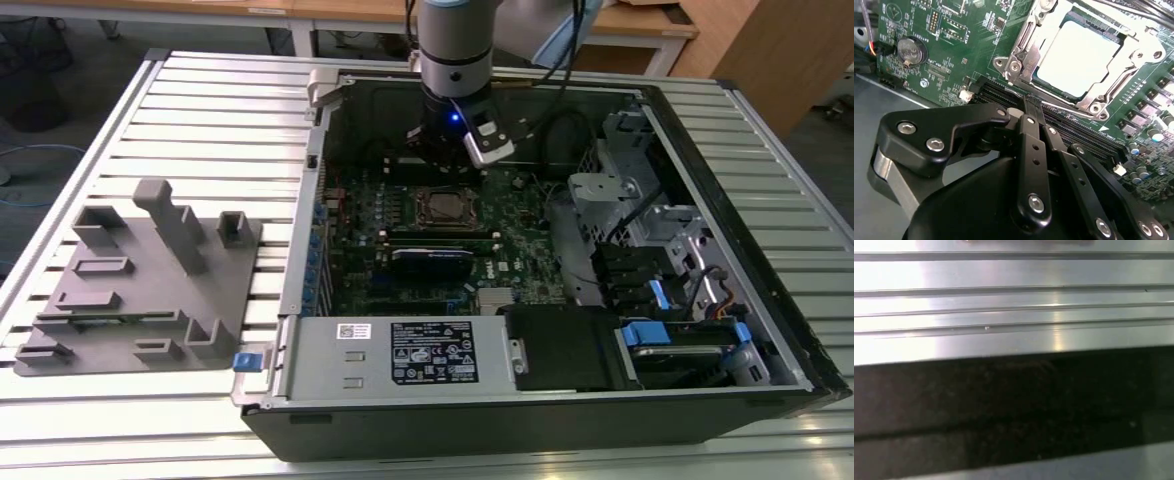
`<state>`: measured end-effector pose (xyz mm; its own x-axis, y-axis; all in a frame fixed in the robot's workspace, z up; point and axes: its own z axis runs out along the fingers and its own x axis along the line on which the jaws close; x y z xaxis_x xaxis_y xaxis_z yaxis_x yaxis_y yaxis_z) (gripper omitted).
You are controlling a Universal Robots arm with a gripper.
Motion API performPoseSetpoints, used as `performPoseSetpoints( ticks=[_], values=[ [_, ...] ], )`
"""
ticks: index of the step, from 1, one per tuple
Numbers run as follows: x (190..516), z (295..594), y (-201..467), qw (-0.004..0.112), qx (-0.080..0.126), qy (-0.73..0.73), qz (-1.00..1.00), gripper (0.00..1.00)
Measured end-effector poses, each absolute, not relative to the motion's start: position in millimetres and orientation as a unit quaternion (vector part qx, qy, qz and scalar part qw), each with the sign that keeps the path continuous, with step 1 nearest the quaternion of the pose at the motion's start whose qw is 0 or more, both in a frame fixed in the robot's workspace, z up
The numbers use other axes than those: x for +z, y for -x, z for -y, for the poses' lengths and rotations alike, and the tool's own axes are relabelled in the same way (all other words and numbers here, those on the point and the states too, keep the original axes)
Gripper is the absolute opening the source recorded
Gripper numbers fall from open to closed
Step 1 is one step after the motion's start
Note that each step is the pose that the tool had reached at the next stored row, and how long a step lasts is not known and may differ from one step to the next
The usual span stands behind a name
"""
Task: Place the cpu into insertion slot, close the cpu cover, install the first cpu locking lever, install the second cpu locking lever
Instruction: 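Install the first cpu locking lever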
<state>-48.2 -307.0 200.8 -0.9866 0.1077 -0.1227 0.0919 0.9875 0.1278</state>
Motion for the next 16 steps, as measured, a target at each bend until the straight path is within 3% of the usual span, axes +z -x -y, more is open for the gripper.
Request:
performPoseSetpoints(
  ticks=[16],
  values=[
    [200.0, 303.4, 48.2, 0.066, 0.060, -0.072, -0.993, 0.11]
  ],
)
